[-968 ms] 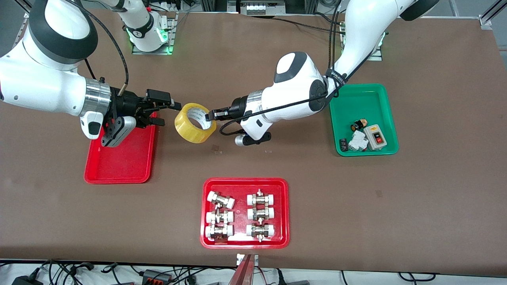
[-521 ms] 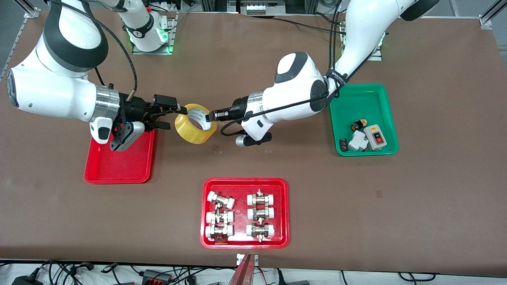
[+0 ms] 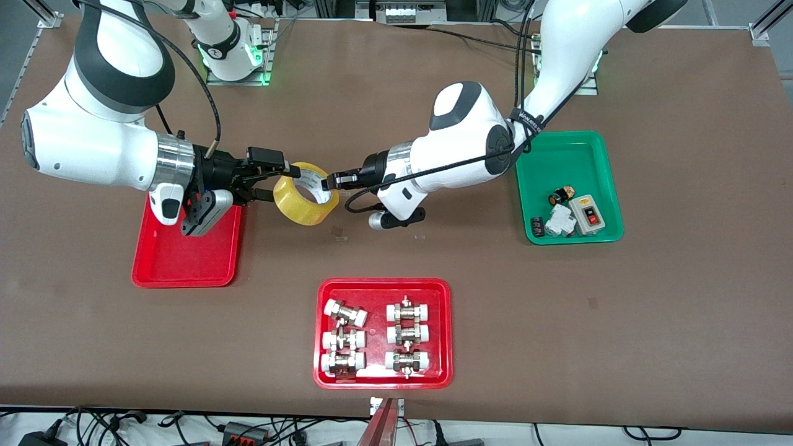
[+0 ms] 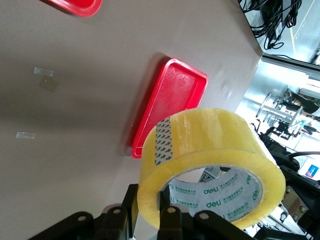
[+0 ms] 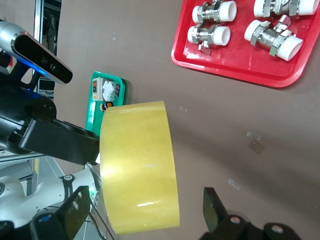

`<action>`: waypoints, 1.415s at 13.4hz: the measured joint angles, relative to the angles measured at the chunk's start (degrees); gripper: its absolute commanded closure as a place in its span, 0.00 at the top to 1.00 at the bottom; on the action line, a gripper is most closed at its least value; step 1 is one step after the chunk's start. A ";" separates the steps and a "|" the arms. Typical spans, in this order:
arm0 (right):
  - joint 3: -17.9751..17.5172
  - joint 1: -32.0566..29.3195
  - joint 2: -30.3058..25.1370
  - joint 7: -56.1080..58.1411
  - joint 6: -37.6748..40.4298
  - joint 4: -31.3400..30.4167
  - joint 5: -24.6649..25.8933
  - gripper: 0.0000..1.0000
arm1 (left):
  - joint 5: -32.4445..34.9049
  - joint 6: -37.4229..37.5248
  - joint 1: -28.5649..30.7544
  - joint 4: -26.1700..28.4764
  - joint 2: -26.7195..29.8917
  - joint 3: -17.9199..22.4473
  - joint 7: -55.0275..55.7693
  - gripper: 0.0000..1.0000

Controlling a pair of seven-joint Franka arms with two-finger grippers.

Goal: Left arm passes tape to right arm into tray
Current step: 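Close the right gripper on the tape held by the left gripper, then open the left gripper while the right gripper carries the tape away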

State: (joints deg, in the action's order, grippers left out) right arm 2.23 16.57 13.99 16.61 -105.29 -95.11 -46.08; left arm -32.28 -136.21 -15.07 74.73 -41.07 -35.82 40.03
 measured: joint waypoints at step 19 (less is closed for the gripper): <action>0.75 -0.08 0.29 0.20 1.73 -0.10 0.15 0.43 | 0.97 17.60 9.60 -1.49 1.62 0.37 -0.71 1.00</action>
State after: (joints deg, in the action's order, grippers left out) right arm 2.98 16.49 14.28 16.81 -103.56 -95.21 -45.93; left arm -31.30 -118.61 -5.47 73.24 -39.45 -35.45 39.32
